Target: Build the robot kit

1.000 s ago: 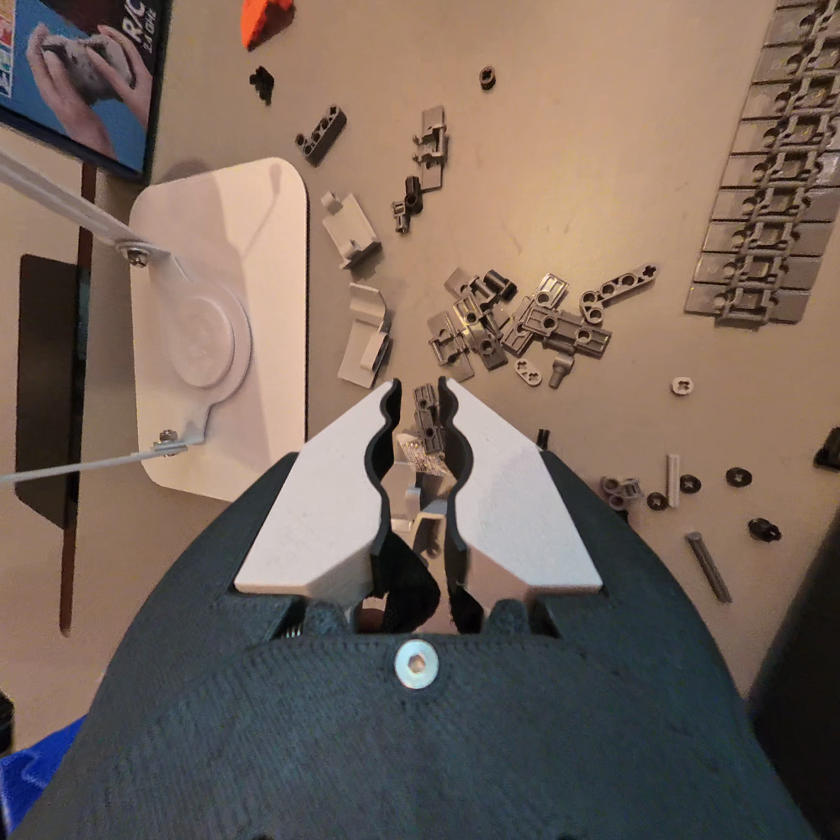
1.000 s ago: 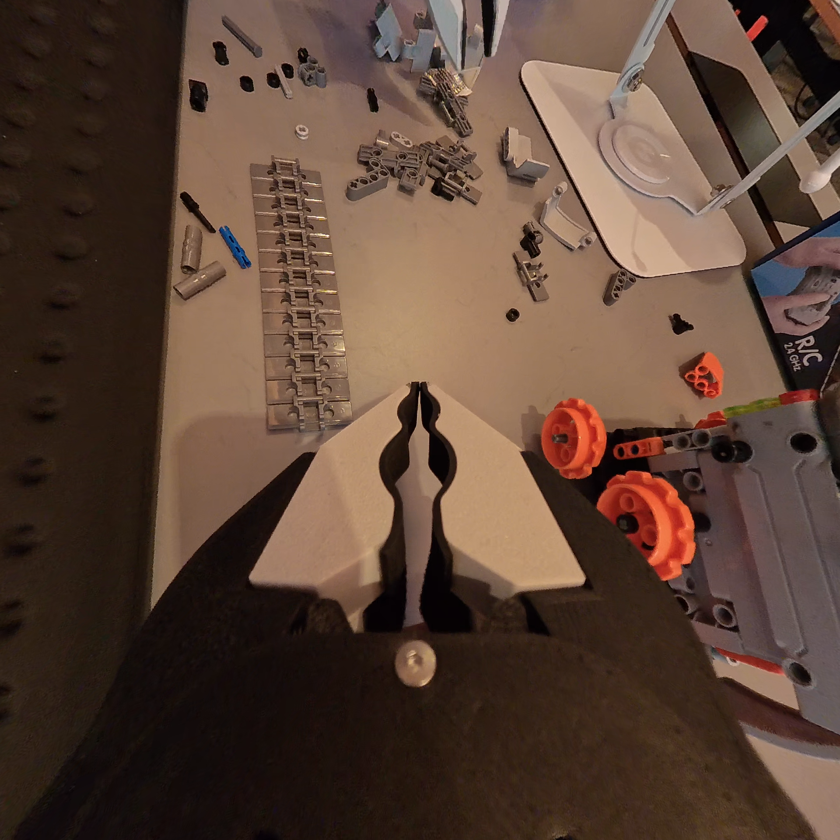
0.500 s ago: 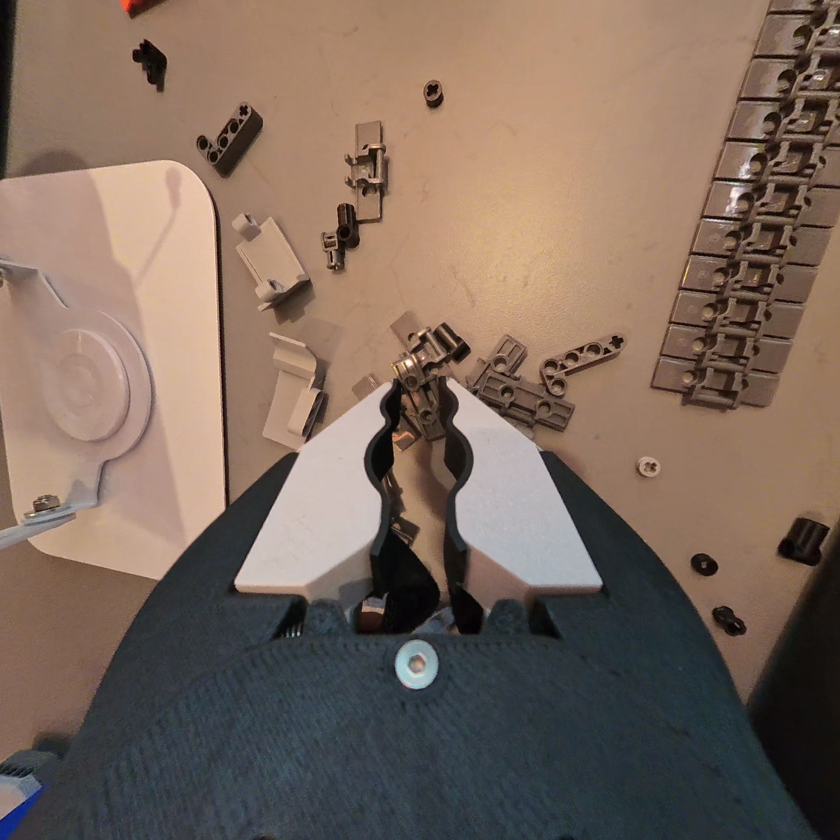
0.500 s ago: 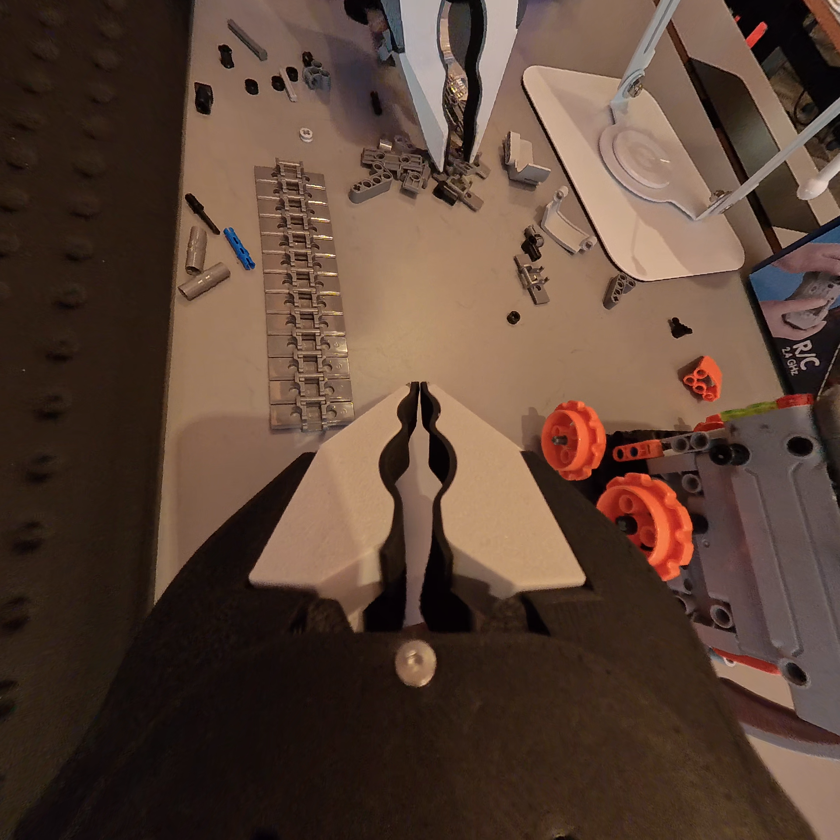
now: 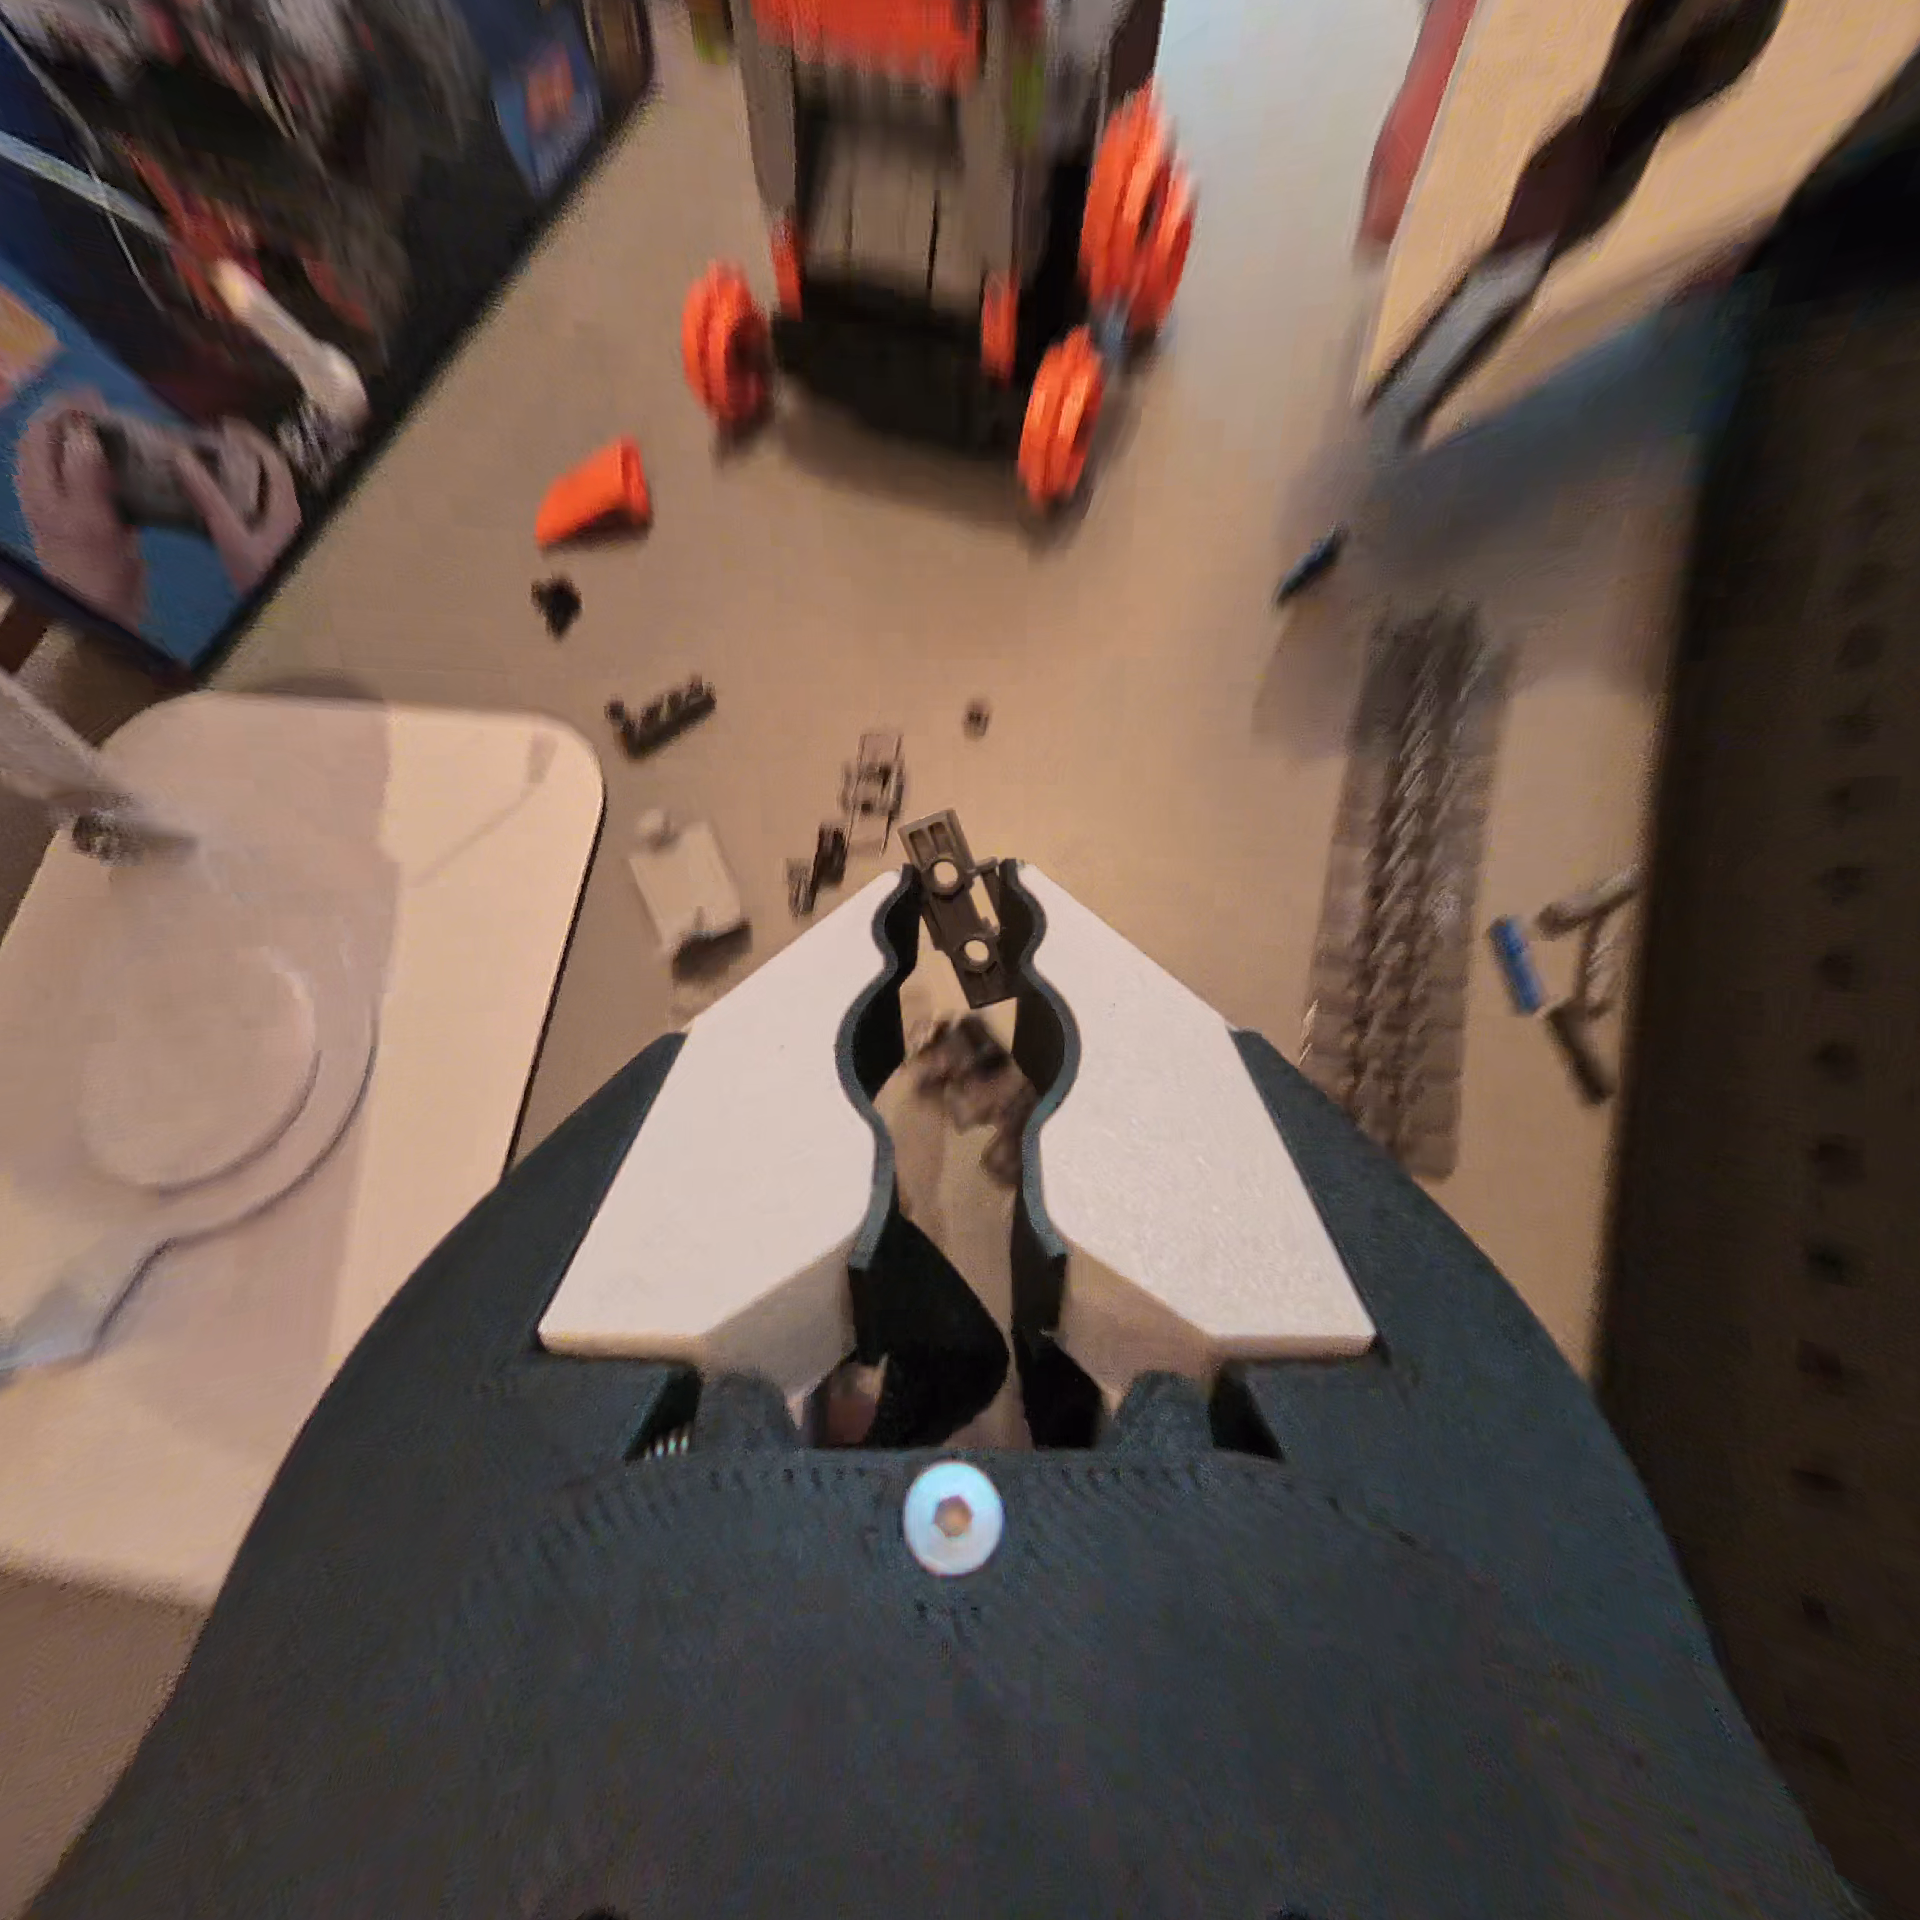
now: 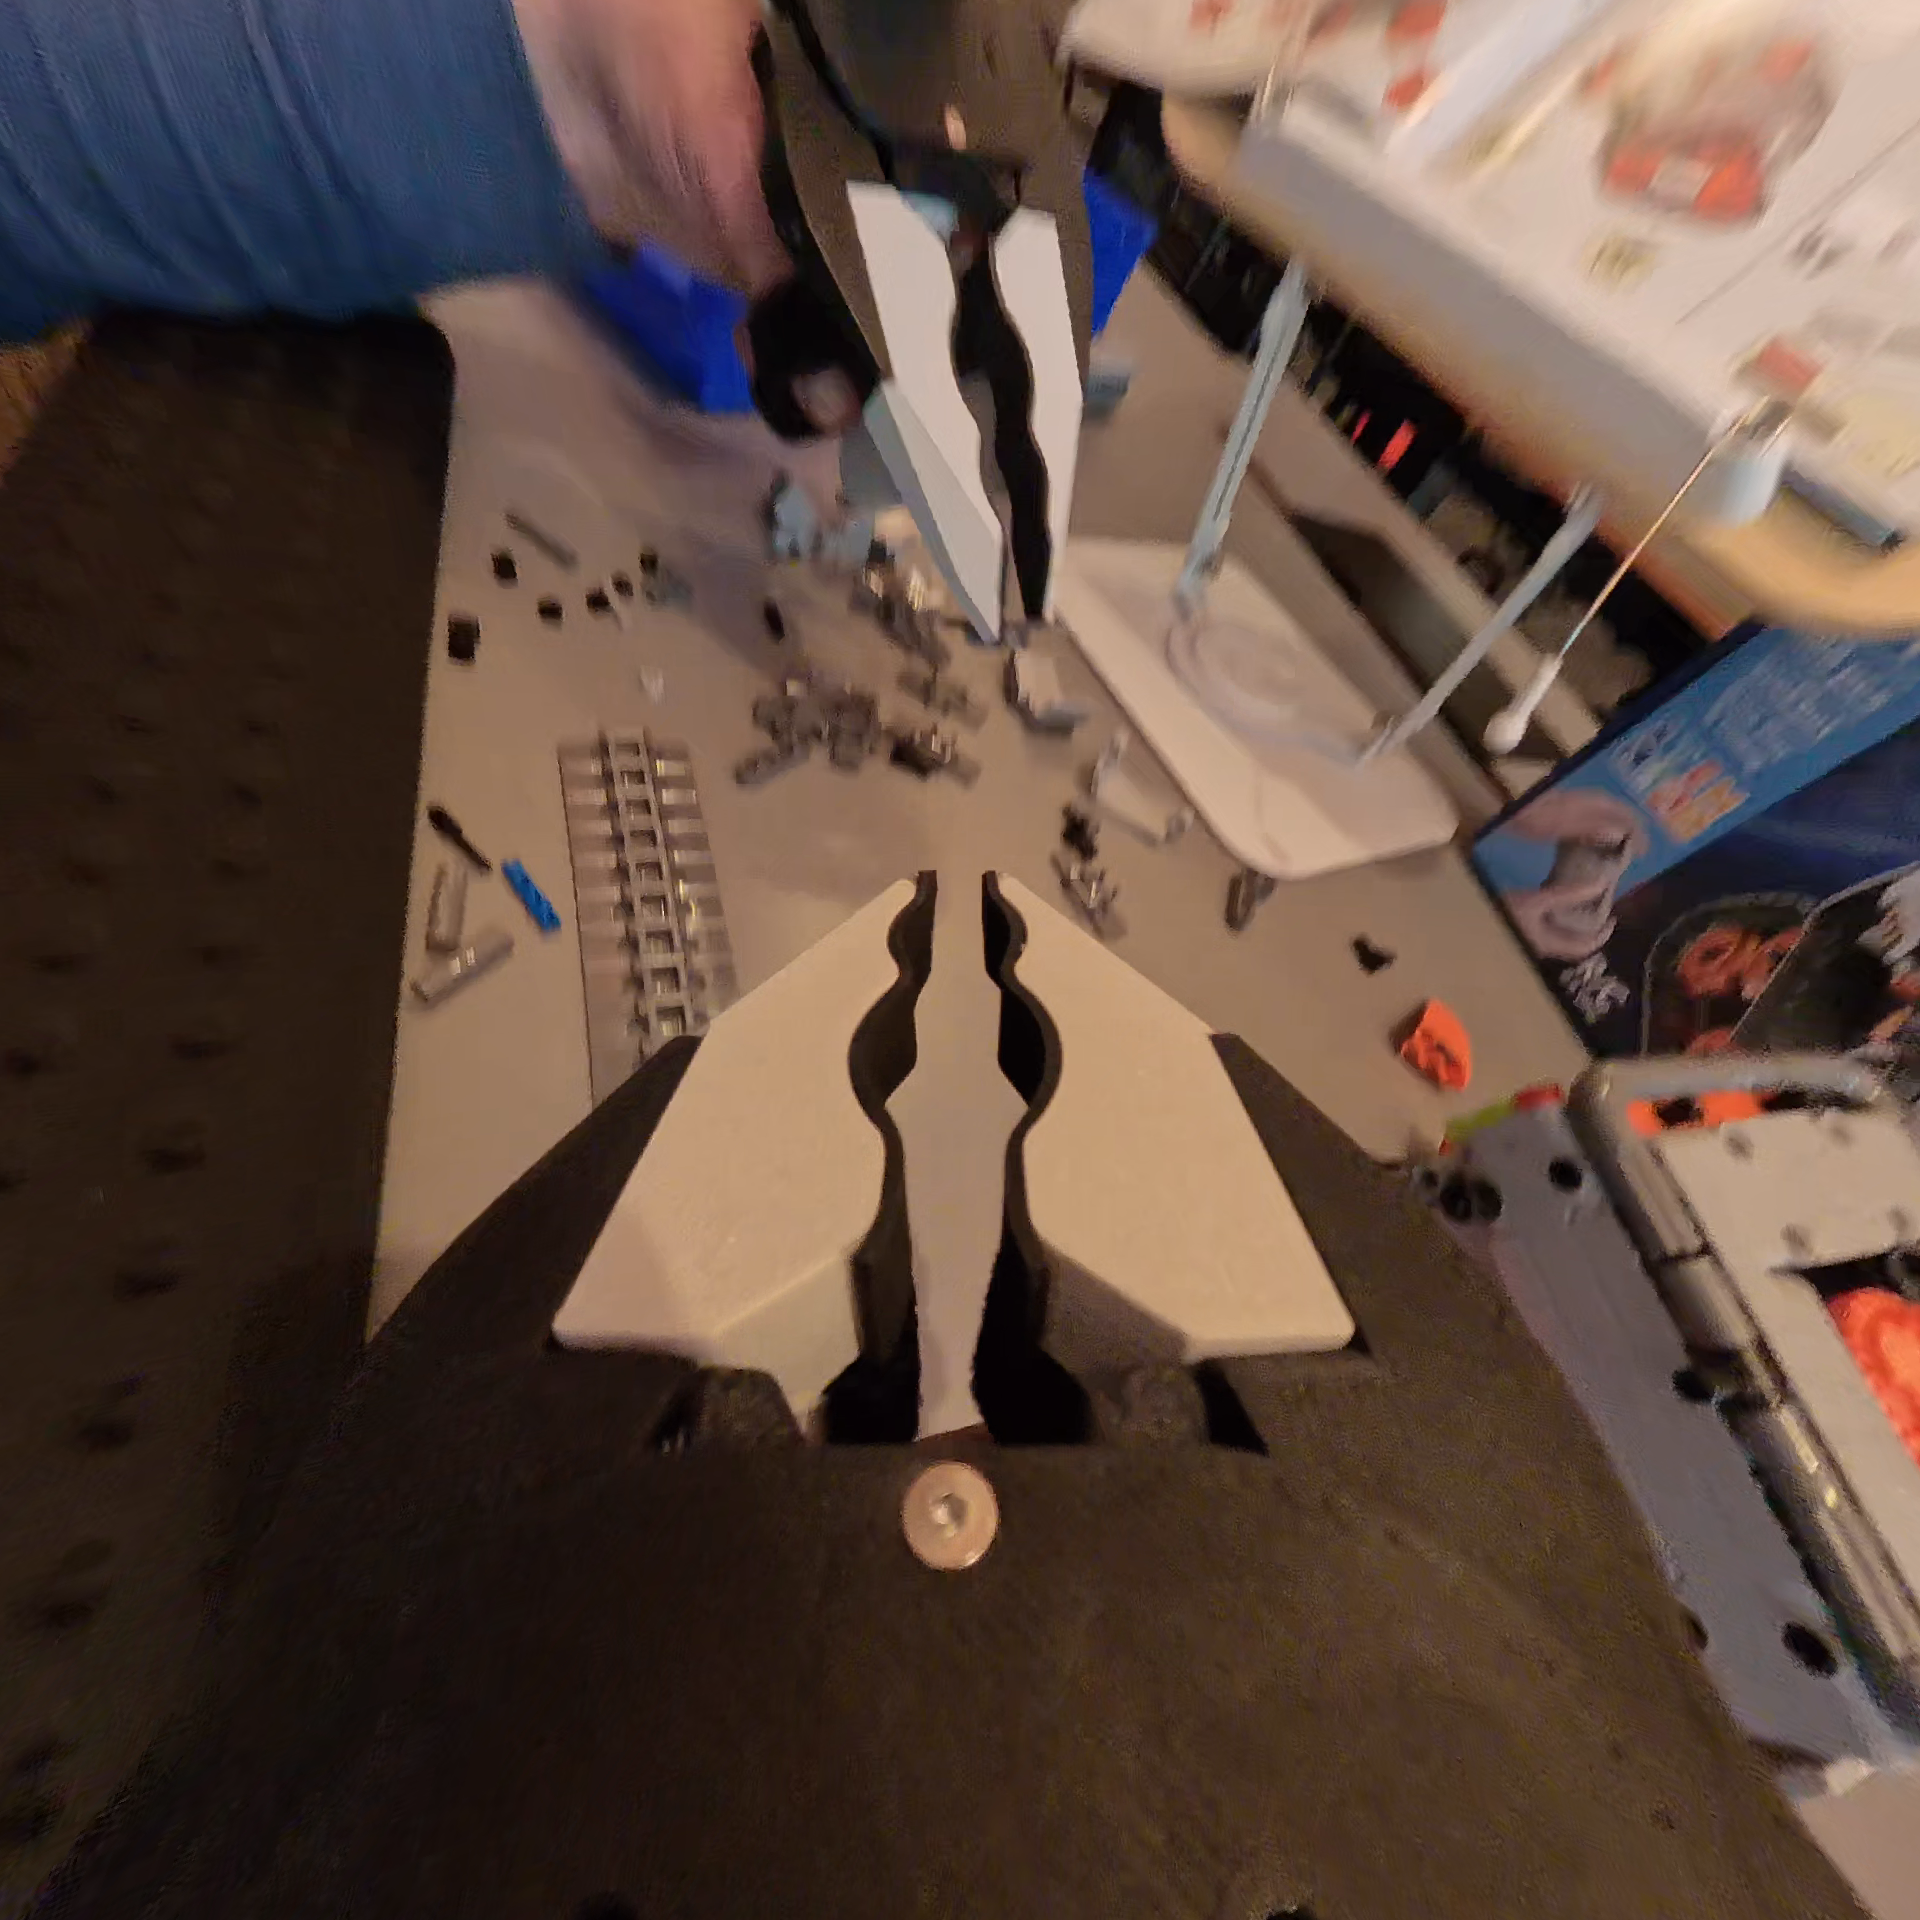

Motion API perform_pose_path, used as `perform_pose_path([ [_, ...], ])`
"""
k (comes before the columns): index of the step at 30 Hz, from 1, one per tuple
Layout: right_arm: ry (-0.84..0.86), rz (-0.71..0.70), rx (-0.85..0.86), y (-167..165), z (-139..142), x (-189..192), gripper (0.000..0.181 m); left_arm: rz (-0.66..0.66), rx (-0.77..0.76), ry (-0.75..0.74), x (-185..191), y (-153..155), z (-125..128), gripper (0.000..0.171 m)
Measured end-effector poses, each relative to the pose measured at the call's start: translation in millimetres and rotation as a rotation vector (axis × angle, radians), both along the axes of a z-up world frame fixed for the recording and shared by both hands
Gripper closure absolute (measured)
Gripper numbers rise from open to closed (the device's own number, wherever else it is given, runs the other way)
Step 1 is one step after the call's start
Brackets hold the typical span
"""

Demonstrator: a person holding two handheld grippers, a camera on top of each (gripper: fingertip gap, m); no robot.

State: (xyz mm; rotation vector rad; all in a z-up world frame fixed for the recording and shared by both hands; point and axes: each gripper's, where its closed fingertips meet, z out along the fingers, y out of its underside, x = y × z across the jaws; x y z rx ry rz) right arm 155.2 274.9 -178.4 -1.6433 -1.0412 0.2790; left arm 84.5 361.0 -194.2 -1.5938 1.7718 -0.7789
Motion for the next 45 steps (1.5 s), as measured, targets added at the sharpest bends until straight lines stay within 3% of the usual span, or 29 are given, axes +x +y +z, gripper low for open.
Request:
perform_pose_path([
  [3, 0.034, -0.043, 0.143, 5, 24, -13, 0.151, -0.06, -0.27, -0.26, 26, -27, 44, 0.157],
  [5, 0.015, -0.076, 0.229, 8, 34, -18, 0.147, -0.147, -0.495, -0.411, 40, -52, 72, 0.157],
  [9, -0.01, -0.159, 0.359, 11, 52, -15, 0.12, -0.204, -0.653, -0.513, 58, -72, 87, 0.157],
  [12, 0.007, -0.17, 0.401, 8, 60, -12, 0.112, -0.198, -0.684, -0.504, 68, -79, 79, 0.157],
  [19, -0.059, -0.177, 0.439, 9, 56, -14, 0.143, -0.207, -0.746, -0.505, 78, -91, 74, 0.157],
  [37, -0.002, -0.134, 0.397, 2, 61, -12, 0.143, -0.307, -0.824, -0.55, 78, -99, 81, 0.156],
  [45, -0.041, -0.176, 0.414, 7, 60, -4, 0.143, -0.259, -0.798, -0.569, 83, -89, 81, 0.156],
])
